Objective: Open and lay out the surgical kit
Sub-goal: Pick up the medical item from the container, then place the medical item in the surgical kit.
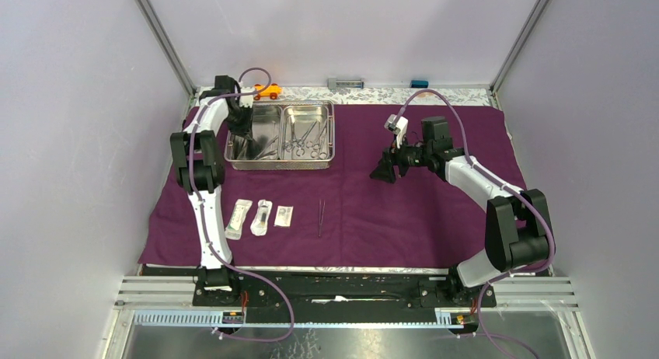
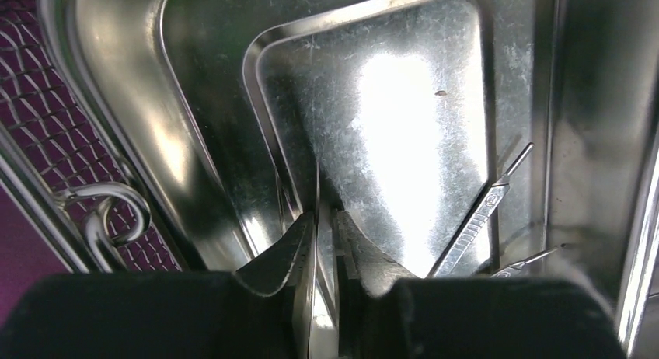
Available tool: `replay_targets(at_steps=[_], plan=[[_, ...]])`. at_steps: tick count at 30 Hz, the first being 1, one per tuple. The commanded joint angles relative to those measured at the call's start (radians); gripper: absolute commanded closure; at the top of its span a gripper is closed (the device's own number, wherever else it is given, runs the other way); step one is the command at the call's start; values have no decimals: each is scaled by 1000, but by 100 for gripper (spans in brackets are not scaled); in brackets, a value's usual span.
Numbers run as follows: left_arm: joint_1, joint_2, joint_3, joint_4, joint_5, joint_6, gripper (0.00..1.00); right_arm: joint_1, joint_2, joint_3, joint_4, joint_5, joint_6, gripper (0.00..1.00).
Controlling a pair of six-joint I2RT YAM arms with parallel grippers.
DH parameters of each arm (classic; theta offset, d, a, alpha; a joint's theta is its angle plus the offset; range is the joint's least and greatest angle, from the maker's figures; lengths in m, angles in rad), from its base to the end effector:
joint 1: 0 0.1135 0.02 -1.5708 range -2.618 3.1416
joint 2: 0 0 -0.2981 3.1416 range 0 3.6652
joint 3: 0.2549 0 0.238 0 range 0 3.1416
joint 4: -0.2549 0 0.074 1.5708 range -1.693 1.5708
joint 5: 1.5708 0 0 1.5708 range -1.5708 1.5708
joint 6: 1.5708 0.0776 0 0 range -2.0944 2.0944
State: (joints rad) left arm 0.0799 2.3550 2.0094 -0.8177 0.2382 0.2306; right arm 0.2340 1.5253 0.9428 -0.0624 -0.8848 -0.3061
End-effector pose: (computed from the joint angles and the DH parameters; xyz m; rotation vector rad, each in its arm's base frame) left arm 0.5266 0.0238 0.1658 0.2693 2.6817 -0.2325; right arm 0.3073 0.1350 0.2607 -1.0038 1.8279 0.9242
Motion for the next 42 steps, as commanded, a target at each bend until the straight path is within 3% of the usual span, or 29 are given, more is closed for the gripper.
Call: replay_targets(at_steps=[1,6,28,31,36,42], plan=[[0,8,-36,-20,9,3,87,-7,3,8,5,-35,5,28],[0,1,-8,-20,29,6,100,-7,-3,9,6,-37,8,28],[-6,-251,-12,1,354,-75,100,-7,10,12,34,-51,47,30],[-29,-343,-87,26,410,-87,100,-7,9,10,69,-49,86,31],[-135,-554,-344,140,506,-99,100,-5,-13,-10,154,-52,160,32],[-342,-742,-572,289,320,-264,100,-5,-79,-36,186,11,188,32]])
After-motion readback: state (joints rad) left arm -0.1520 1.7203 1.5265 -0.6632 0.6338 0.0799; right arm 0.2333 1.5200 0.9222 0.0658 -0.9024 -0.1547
